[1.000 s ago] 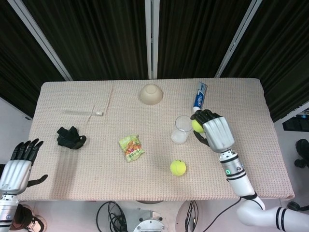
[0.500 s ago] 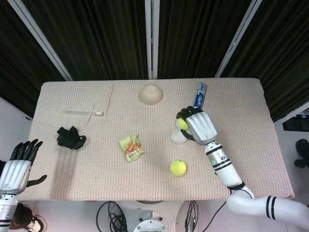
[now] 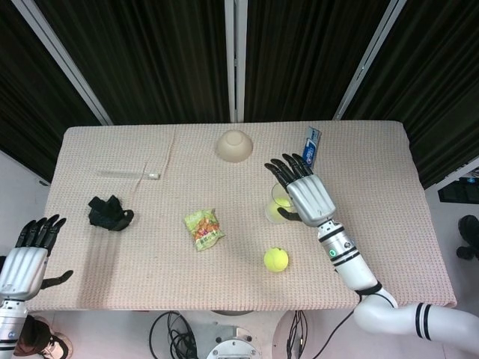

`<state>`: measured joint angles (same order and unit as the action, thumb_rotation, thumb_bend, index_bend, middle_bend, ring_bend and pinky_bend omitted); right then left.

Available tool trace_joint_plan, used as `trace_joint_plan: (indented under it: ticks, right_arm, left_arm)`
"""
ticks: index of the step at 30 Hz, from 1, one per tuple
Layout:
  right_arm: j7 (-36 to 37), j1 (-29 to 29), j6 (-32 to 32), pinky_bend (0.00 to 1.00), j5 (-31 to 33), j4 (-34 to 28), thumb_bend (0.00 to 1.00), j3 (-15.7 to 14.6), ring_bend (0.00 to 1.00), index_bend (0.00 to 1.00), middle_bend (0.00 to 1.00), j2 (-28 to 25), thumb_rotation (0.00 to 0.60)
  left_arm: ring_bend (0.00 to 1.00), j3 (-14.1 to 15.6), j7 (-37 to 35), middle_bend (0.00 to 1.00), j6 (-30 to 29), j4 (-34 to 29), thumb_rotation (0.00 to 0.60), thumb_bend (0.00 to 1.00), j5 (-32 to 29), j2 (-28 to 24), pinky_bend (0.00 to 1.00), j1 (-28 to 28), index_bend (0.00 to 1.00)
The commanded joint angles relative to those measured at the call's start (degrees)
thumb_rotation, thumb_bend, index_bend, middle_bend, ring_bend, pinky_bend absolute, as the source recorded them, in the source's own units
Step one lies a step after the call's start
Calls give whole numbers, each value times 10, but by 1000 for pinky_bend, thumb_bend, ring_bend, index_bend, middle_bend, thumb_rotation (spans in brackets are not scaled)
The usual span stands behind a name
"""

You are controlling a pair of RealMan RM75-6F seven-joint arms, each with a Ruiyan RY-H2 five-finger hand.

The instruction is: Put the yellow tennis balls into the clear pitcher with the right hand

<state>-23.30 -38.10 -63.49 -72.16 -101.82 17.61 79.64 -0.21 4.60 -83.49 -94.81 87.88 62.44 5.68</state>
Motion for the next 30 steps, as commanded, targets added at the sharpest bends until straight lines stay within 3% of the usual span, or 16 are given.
trace_joint_plan:
  ticks: [1,6,9,12,17,30]
  right_arm:
    - [34,20,-40,45,-105,-29,129,-46,0,99,119,-12,600]
    - [50,31,-56,59,-223,-35,130,-113,0,99,119,-22,600]
    - [39,33,-33,97,-239,-35,131,-143,0,100,119,-35,600]
    - [6,35,9,150,-209,-44,125,-163,0,69,111,-58,600]
    - [-23,34,64,195,-134,-53,104,-171,0,33,87,-75,600]
    - [-34,23,112,235,-86,10,134,-182,0,30,75,-12,600]
  left_arm:
    - [0,0,1,0,-1,0,600,68,0,1,0,0,0]
    - [0,0,5,0,-4,-2,600,68,1,1,0,-1,0]
    - [0,0,9,0,-4,-3,600,68,0,1,0,-2,0]
    - [0,3,13,0,6,-7,600,68,-4,-1,0,-1,0]
    - [0,4,18,0,15,-12,600,68,-10,-4,0,2,0]
    - [0,1,22,0,19,-13,600,68,-21,-5,0,3,0]
